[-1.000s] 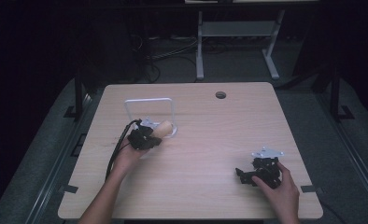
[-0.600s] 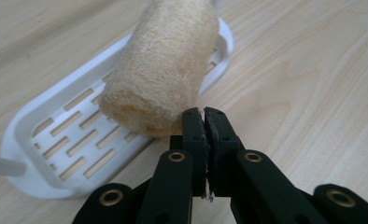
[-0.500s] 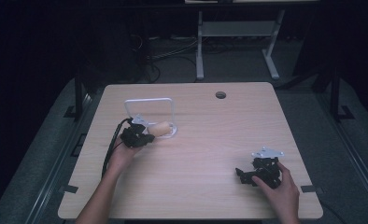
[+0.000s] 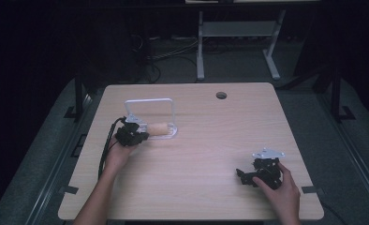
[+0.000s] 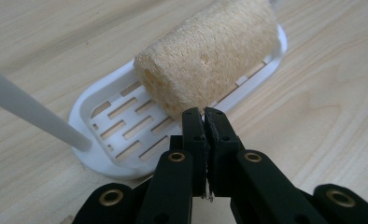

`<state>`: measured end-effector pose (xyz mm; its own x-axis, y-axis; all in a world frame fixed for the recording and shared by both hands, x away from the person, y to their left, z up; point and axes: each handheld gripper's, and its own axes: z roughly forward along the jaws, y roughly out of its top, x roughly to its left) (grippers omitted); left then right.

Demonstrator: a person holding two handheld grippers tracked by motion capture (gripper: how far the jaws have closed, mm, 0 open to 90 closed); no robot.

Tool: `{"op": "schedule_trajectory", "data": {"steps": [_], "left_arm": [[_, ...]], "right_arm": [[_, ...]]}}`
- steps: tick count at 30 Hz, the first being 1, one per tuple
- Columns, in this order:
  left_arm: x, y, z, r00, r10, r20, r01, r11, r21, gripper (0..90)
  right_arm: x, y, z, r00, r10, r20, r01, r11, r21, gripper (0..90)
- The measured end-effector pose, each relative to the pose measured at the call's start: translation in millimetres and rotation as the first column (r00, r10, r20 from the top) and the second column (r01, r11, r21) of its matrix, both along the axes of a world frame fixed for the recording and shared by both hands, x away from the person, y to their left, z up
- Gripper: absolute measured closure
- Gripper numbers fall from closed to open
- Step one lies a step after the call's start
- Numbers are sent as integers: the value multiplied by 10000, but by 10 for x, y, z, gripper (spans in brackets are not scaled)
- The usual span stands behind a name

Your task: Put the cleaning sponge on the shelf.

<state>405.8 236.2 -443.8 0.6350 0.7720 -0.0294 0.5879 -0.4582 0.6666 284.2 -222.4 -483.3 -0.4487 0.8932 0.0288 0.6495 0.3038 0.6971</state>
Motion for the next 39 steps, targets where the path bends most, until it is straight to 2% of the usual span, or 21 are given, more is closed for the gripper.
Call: {"op": "schedule_trajectory", "data": {"steps": [6,11,15,20,21,23,32,39], "left_arm": [[2,15,5,10000,24,21,-24,10000,-13,874],[-63,40,55,10000,-81,57,82,9999,-80,873],[-112,34,95,9999,-160,48,161,9993,-349,850],[-214,17,117,9994,-345,26,346,9992,-224,741],[-244,21,120,9992,-368,156,371,9991,-213,709],[-295,32,124,9991,-380,187,385,9987,-321,641],[-494,72,125,9970,-595,502,609,9978,-258,368],[-686,86,102,9949,-771,645,779,9969,-102,261]], "right_arm": [[0,0,0,10000,5,4,-5,10000,-3,0],[0,0,0,10000,-1,-4,1,10000,2,0],[0,0,0,10000,-1,0,1,10000,4,0],[0,0,0,10000,-1,3,1,10000,4,0],[0,0,0,10000,1,0,-1,10000,2,0],[0,0,0,10000,1,0,-1,10000,0,0],[0,0,0,10000,-1,-2,1,10000,2,0],[0,-1,0,10000,8,5,-8,10000,-6,0]]}}
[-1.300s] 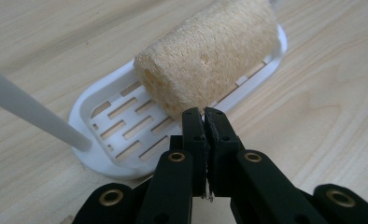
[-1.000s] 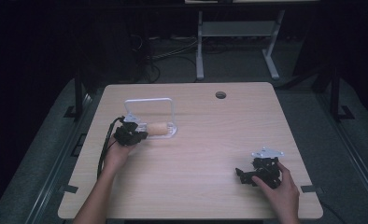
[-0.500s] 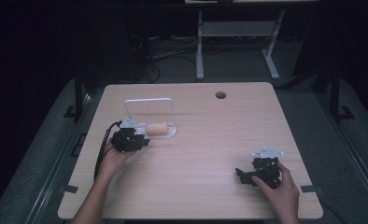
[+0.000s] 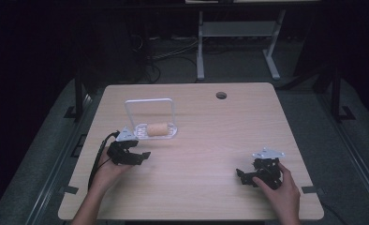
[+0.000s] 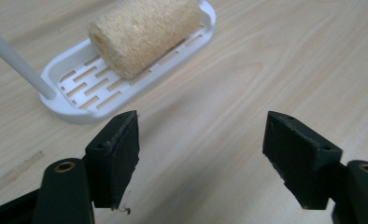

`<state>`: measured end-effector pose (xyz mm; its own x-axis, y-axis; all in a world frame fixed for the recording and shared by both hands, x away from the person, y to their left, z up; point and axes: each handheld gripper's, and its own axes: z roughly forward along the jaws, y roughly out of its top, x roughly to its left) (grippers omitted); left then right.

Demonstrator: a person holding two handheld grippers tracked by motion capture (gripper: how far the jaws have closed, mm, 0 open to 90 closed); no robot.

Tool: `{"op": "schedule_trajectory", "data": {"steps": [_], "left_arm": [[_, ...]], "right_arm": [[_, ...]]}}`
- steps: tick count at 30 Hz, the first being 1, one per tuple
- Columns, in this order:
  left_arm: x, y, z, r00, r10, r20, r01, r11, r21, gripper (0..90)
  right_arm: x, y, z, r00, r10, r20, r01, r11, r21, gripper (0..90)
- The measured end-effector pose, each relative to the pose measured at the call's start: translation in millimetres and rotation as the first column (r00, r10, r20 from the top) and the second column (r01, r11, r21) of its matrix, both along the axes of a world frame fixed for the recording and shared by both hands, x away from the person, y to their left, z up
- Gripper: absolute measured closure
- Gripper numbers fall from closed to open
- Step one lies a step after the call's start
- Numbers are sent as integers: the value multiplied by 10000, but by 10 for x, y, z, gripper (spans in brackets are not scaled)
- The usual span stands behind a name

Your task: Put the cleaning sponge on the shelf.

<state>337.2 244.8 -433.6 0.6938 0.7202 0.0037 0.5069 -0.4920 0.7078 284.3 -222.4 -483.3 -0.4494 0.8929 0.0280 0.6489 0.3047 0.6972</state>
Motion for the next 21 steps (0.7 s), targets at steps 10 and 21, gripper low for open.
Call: {"op": "schedule_trajectory", "data": {"steps": [10,21], "left_arm": [[-231,53,-59,9999,3,115,-4,10000,46,174],[-345,99,-120,9999,11,140,-14,9998,212,144]], "right_arm": [[-1,1,1,10000,-10,-11,10,10000,6,0],[0,1,0,10000,-7,1,7,10000,9,0]]}}
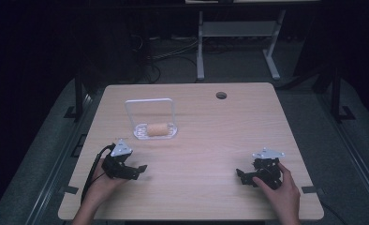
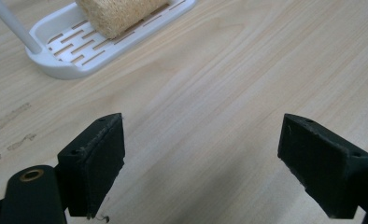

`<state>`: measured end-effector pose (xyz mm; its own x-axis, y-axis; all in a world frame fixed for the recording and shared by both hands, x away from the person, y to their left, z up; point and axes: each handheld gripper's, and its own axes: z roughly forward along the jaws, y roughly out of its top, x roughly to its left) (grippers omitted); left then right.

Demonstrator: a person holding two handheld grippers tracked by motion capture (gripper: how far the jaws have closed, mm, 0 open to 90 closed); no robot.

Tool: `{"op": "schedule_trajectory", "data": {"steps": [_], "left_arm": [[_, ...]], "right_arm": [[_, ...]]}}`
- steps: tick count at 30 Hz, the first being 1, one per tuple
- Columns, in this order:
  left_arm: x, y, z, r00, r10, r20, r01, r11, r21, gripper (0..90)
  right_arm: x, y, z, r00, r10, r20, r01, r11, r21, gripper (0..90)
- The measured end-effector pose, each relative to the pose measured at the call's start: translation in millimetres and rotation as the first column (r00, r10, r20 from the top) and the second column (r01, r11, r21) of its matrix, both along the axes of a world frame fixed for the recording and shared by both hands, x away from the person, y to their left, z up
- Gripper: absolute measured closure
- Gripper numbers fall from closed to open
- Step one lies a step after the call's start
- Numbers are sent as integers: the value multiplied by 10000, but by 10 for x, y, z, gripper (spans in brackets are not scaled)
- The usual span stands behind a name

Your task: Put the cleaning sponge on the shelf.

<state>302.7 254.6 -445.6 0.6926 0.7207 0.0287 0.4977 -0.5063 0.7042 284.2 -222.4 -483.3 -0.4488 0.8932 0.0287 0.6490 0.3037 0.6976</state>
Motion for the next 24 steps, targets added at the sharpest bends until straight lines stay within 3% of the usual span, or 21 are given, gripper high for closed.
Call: {"op": "schedule_trajectory", "data": {"steps": [10,15,20,22,24], "left_arm": [[-114,-3,-86,9999,-75,-72,77,9994,337,141],[-199,24,-188,9994,-72,-344,94,9978,649,141],[-269,129,-239,9996,-33,-277,38,9998,193,139],[-316,195,-293,10000,-90,2,90,9995,-298,133],[-327,212,-292,9999,-125,-15,125,9995,-305,132]], "right_arm": [[0,0,0,10000,0,-3,0,10000,-4,0],[-1,2,1,10000,-12,-10,13,10000,13,0],[-1,1,1,10000,-5,-15,5,10000,13,0],[-1,1,1,10000,-2,-11,2,10000,12,0],[-2,2,1,10000,-6,-13,6,10000,15,0]]}}
